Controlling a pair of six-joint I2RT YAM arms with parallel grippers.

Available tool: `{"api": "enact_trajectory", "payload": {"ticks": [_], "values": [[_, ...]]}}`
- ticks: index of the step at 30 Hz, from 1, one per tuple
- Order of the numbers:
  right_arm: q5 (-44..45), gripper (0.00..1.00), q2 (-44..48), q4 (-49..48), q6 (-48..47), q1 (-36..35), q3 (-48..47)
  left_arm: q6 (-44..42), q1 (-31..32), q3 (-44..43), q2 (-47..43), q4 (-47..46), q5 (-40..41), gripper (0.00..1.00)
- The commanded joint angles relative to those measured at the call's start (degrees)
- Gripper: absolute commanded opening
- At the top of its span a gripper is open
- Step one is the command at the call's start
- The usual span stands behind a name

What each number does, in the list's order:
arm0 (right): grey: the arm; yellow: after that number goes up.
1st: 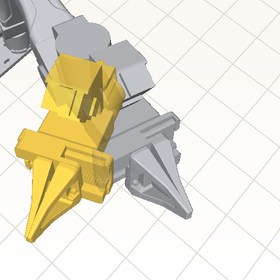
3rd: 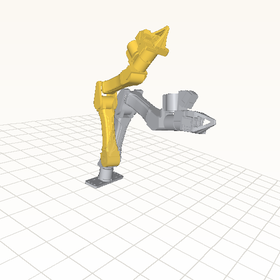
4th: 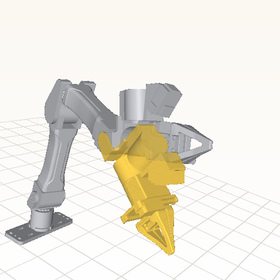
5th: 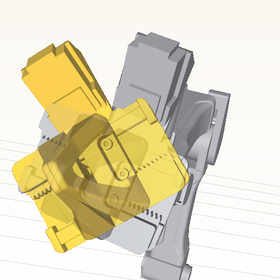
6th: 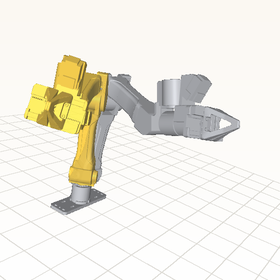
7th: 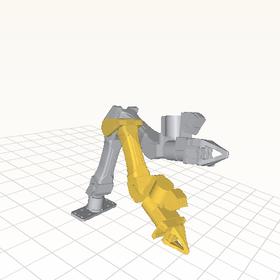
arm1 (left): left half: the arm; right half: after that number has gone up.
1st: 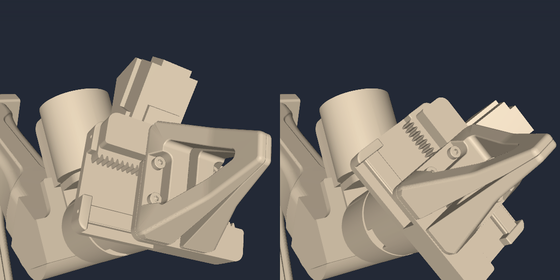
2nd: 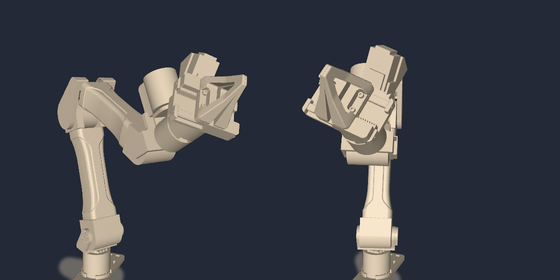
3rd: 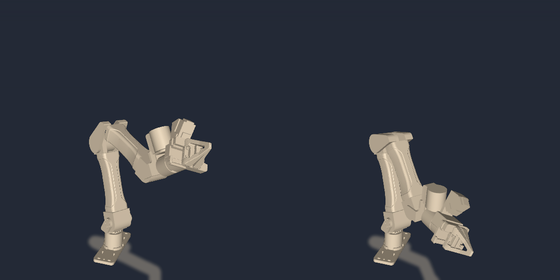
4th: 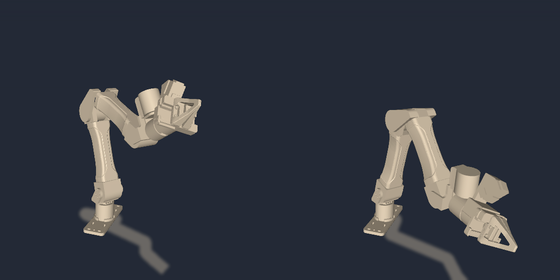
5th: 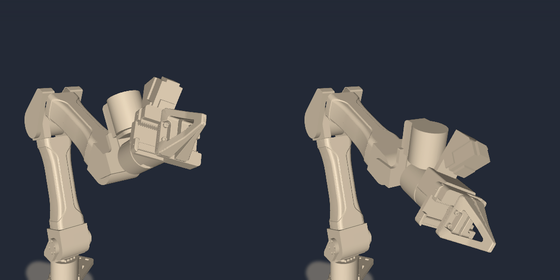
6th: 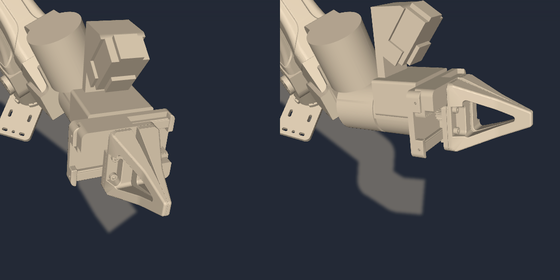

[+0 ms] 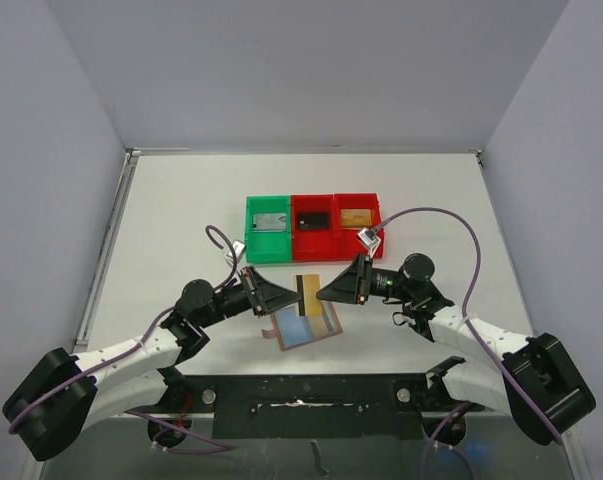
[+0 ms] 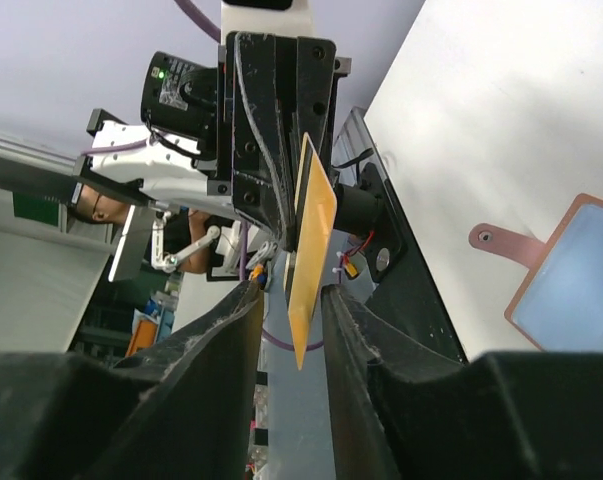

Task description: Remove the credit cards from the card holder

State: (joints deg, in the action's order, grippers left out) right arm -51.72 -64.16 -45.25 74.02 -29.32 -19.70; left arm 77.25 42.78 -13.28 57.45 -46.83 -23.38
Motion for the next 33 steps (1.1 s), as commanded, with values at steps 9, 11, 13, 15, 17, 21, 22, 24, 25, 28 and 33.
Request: {"api": "enact_trajectory", "payload": {"ticks": [9, 11, 13, 15, 17, 21, 22, 24, 25, 28, 33], "values": [[1.0, 0.16, -0.7, -3.3, 0.6, -0.6, -0.8, 0.1, -0.7, -2.0, 0.3, -5.2, -1.6, 0.0], [0.1, 0.15, -2.0, -7.0, 2.3, -0.9, -1.0, -0.2, -0.7, -2.4, 0.3, -4.3, -2.1, 0.0], [-0.6, 0.16, -2.8, -9.7, 3.4, -1.1, -1.3, -0.7, -0.8, -3.1, 0.3, -2.6, -2.4, 0.0], [-0.6, 0.16, -2.9, -9.0, 3.1, -1.2, -1.5, -1.0, -0.7, -3.5, 0.2, -2.4, -2.7, 0.0], [-0.3, 0.15, -2.5, -6.5, 1.8, -1.2, -1.9, -1.1, -0.8, -3.3, 0.1, -2.3, -2.5, 0.0], [0.1, 0.01, -1.7, -3.4, 0.0, -1.2, -1.8, -1.5, -0.8, -3.7, 0.2, -1.6, -2.5, 0.0], [0.3, 0.0, -1.4, -2.9, -0.1, -1.2, -1.6, -1.7, -0.7, -3.8, 0.1, -1.6, -2.5, 0.0], [0.7, 0.0, -0.9, -2.5, -0.6, -1.2, -1.3, -2.3, -0.8, -4.0, 0.3, -0.9, -2.8, 0.02], [0.8, 0.0, -0.6, -2.3, -0.9, -1.2, -1.2, -2.6, -0.8, -4.3, 0.4, 0.1, -2.7, 0.07], [1.6, 0.0, 0.6, 0.9, -2.9, -0.9, -1.8, -3.6, -0.8, -5.6, 0.1, 2.9, -2.6, 0.36], [3.7, 0.0, 4.9, 10.4, -8.3, 2.1, -3.1, -9.0, -1.0, -8.6, -3.4, 17.5, 1.4, 0.65]]}}
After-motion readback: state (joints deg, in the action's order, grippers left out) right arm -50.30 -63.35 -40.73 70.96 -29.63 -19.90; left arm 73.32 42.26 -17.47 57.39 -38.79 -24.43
